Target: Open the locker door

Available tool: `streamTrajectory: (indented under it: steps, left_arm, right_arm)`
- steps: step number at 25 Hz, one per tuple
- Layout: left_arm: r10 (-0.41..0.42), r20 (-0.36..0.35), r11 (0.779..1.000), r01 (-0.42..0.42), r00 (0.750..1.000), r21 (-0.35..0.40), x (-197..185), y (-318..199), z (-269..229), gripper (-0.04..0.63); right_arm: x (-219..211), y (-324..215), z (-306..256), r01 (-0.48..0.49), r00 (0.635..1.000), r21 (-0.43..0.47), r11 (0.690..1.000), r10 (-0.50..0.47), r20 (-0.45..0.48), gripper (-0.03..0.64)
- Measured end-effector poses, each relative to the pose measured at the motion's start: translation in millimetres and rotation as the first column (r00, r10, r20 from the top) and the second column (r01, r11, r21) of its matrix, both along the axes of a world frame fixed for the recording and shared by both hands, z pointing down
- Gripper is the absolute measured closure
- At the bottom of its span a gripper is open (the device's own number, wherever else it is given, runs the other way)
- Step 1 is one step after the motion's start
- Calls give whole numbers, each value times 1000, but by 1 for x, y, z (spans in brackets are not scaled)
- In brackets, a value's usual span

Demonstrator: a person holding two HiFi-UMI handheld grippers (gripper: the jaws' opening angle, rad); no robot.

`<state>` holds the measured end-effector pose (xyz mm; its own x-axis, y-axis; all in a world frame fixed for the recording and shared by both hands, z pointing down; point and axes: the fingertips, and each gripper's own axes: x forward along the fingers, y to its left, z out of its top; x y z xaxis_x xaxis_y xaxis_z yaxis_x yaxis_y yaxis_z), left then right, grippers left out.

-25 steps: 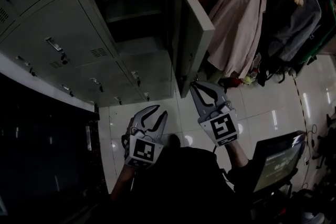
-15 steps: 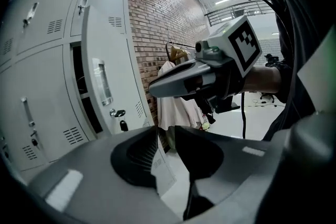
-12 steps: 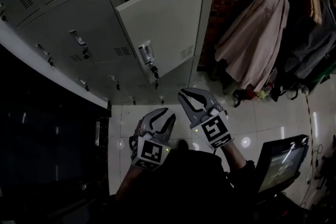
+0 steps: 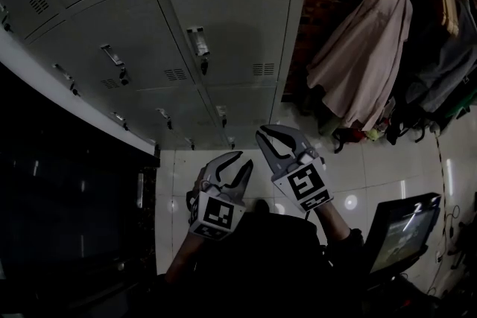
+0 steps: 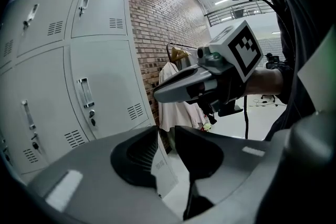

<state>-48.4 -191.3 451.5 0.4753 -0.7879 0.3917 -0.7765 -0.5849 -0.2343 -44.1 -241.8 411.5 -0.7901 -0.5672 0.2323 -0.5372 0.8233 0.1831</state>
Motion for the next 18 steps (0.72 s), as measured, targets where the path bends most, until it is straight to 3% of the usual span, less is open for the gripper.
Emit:
streamTrajectory:
  steps: [18]
  left_arm:
    - [-15, 1, 1000, 15, 1000, 12, 0, -2, -4, 494]
  right_arm:
    - [7, -5, 13, -32, 998, 6, 999, 32, -57, 599]
